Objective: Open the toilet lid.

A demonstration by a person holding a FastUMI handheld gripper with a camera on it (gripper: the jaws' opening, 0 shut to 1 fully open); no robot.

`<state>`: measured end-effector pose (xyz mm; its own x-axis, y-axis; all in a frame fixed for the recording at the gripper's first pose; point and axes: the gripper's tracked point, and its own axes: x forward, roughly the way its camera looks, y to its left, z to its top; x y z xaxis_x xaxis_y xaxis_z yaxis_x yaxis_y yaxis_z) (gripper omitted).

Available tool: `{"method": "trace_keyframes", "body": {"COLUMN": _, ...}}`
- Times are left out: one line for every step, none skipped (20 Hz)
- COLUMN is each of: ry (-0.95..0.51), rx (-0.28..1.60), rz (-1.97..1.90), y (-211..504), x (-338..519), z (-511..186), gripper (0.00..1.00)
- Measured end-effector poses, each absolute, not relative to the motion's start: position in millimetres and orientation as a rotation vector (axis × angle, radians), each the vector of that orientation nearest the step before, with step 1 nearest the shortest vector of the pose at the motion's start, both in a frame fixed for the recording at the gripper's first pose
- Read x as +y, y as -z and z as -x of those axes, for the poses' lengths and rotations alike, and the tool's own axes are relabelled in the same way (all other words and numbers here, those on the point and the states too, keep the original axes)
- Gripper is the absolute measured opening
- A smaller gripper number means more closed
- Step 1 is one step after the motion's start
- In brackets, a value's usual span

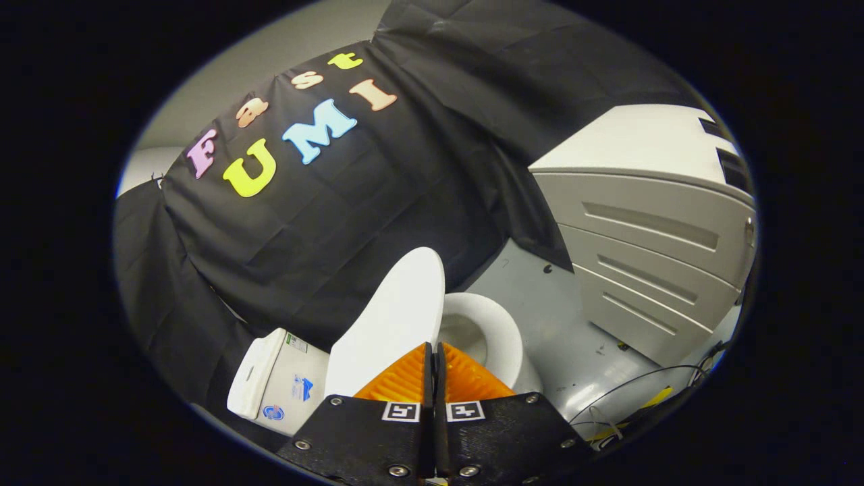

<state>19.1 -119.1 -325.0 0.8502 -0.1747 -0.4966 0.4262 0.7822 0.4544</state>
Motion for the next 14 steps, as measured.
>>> {"method": "trace_keyframes", "body": {"ry": 0.341, "rx": 0.451, "rz": -0.551, "y": 320.2, "x": -116.8, "z": -22.0, "gripper": 0.0}}
{"method": "trace_keyframes", "body": {"ry": 0.353, "rx": 0.465, "rz": -0.493, "y": 317.4, "x": -115.6, "z": -24.4, "gripper": 0.0}}
{"method": "trace_keyframes", "body": {"ry": 0.365, "rx": 0.484, "rz": -0.447, "y": 314.9, "x": -114.2, "z": -25.8, "gripper": 0.0}}
{"method": "trace_keyframes", "body": {"ry": 0.367, "rx": 0.493, "rz": -0.408, "y": 309.7, "x": -112.1, "z": -28.0, "gripper": 0.0}}
{"method": "trace_keyframes", "body": {"ry": 0.363, "rx": 0.483, "rz": -0.389, "y": 299.2, "x": -108.0, "z": -31.2, "gripper": 0.0}}
{"method": "trace_keyframes", "body": {"ry": 0.351, "rx": 0.461, "rz": -0.382, "y": 286.6, "x": -102.2, "z": -35.3, "gripper": 0.0}}
{"method": "trace_keyframes", "body": {"ry": 0.336, "rx": 0.443, "rz": -0.379, "y": 276.1, "x": -95.7, "z": -38.9, "gripper": 0.0}}
{"method": "trace_keyframes", "body": {"ry": 0.318, "rx": 0.422, "rz": -0.362, "y": 265.0, "x": -88.0, "z": -42.0, "gripper": 0.0}}
{"method": "trace_keyframes", "body": {"ry": 0.306, "rx": 0.411, "rz": -0.335, "y": 255.8, "x": -80.8, "z": -45.2, "gripper": 0.0}}
{"method": "trace_keyframes", "body": {"ry": 0.297, "rx": 0.403, "rz": -0.304, "y": 247.6, "x": -74.3, "z": -47.2, "gripper": 0.0}}
{"method": "trace_keyframes", "body": {"ry": 0.293, "rx": 0.396, "rz": -0.274, "y": 239.8, "x": -67.9, "z": -49.8, "gripper": 0.0}}
{"method": "trace_keyframes", "body": {"ry": 0.284, "rx": 0.386, "rz": -0.244, "y": 230.8, "x": -60.3, "z": -51.8, "gripper": 0.0}}
{"method": "trace_keyframes", "body": {"ry": 0.278, "rx": 0.369, "rz": -0.223, "y": 221.1, "x": -53.0, "z": -55.0, "gripper": 0.0}}
{"method": "trace_keyframes", "body": {"ry": 0.272, "rx": 0.361, "rz": -0.205, "y": 215.2, "x": -46.8, "z": -57.9, "gripper": 0.0}}
